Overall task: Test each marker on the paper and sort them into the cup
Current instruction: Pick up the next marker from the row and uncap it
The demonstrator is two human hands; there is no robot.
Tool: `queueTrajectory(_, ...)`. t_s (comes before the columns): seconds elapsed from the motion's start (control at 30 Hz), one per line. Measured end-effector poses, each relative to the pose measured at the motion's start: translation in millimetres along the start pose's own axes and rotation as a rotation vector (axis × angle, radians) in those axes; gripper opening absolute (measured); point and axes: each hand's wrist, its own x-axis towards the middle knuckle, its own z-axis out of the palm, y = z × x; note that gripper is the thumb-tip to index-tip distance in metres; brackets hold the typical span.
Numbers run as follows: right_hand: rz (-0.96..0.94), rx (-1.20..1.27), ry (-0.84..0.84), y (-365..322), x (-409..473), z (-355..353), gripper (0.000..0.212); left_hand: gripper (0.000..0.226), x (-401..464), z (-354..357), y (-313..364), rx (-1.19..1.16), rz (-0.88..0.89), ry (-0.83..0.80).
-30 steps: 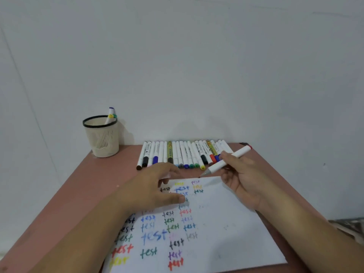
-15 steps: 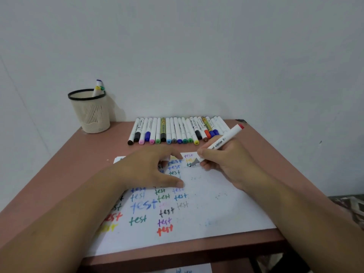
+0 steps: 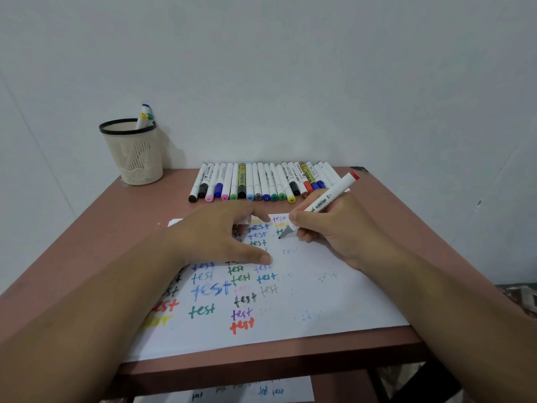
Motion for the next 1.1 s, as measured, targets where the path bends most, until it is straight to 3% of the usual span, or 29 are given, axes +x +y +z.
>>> queueTrajectory(0.73, -0.028, -0.067, 0.086, 2, 1, -4, 0.006, 0.071, 3, 0, -6, -0.005, 0.026, 0.003)
queueTrajectory(0.83, -0.027, -0.074, 0.073, -1, -1, -4, 0.013, 0.063, 5, 1, -10, 0.005, 0.035, 0.017)
queueTrajectory(0.97, -0.025, -0.049, 0.132, 1, 0, -4, 0.01, 0.03, 7, 8, -22, -0.196, 0.058, 0.036)
queueTrajectory(1.1, -0.005, -0.08, 0.117, -1, -1, -6, 0.015, 0.03, 11, 9, -29, -0.224, 0.118, 0.07)
